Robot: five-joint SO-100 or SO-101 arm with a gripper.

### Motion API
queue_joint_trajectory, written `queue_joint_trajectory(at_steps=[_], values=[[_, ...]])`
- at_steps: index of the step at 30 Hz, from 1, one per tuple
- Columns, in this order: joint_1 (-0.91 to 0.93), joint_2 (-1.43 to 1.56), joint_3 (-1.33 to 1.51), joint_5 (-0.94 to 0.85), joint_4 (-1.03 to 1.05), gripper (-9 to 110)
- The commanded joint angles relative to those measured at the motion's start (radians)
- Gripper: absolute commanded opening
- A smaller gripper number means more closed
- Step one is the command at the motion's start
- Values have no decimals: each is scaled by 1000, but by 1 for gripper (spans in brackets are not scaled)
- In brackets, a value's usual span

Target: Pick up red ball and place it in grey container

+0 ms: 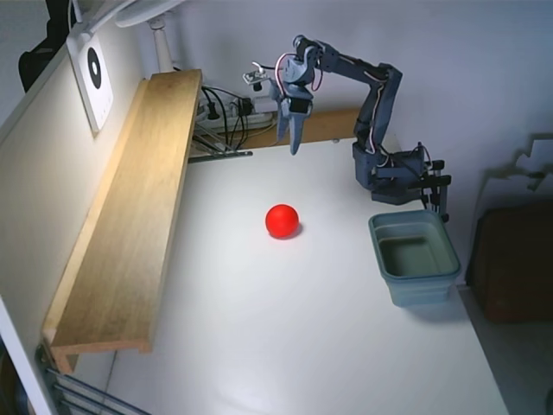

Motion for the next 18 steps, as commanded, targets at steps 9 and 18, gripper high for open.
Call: queue_joint_trajectory(at_steps=[9,18], values=[[10,-91,-107,3,-43,38],[10,-181,-175,3,-65,38]])
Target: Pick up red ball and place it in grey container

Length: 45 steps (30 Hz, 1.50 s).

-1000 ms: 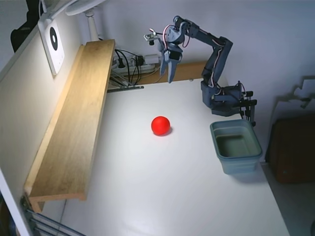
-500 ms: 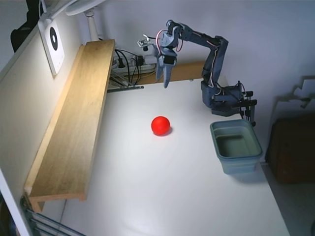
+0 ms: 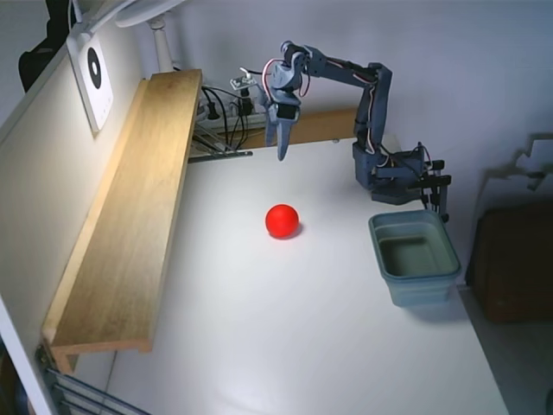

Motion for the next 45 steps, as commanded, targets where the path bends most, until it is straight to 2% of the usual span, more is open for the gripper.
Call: queue_joint_trajectory(at_steps=[1,14,38,45], values=[[13,-18,-65,3,-7,38],[13,-141,-176,3,-19,38],[-11,-142,-178,3,-19,38],[-12,-100,-59,3,-96,38]])
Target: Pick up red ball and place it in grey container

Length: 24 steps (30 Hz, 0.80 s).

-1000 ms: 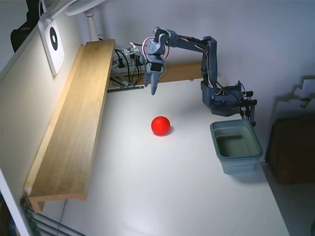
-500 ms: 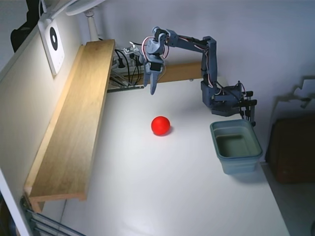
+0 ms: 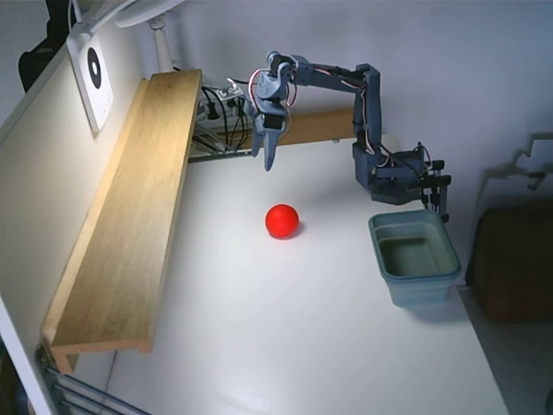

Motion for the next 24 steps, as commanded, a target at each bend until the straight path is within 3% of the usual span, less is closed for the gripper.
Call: queue_joint_trajectory(at_steps=[1,24], values=[[8,63,45,2,-45,38],[8,173,503,2,-393,38]])
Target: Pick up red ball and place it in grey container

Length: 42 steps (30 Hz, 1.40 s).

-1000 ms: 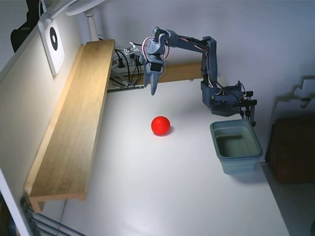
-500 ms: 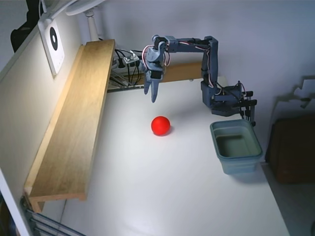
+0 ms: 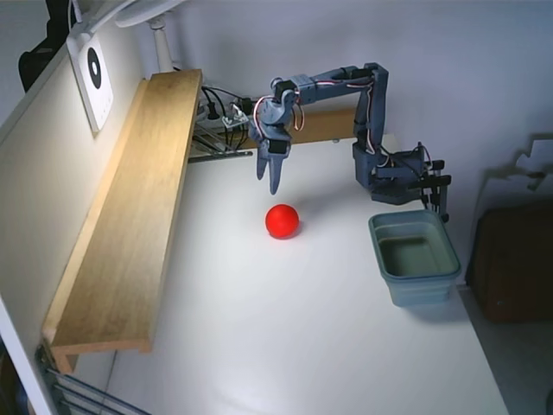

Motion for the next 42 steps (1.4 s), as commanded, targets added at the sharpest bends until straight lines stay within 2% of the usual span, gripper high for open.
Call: queue_joint_trajectory(at_steps=[1,27,42], values=[[13,60,28,2,-42,38],[13,36,404,2,-442,38],[-52,31,419,2,-462,38]])
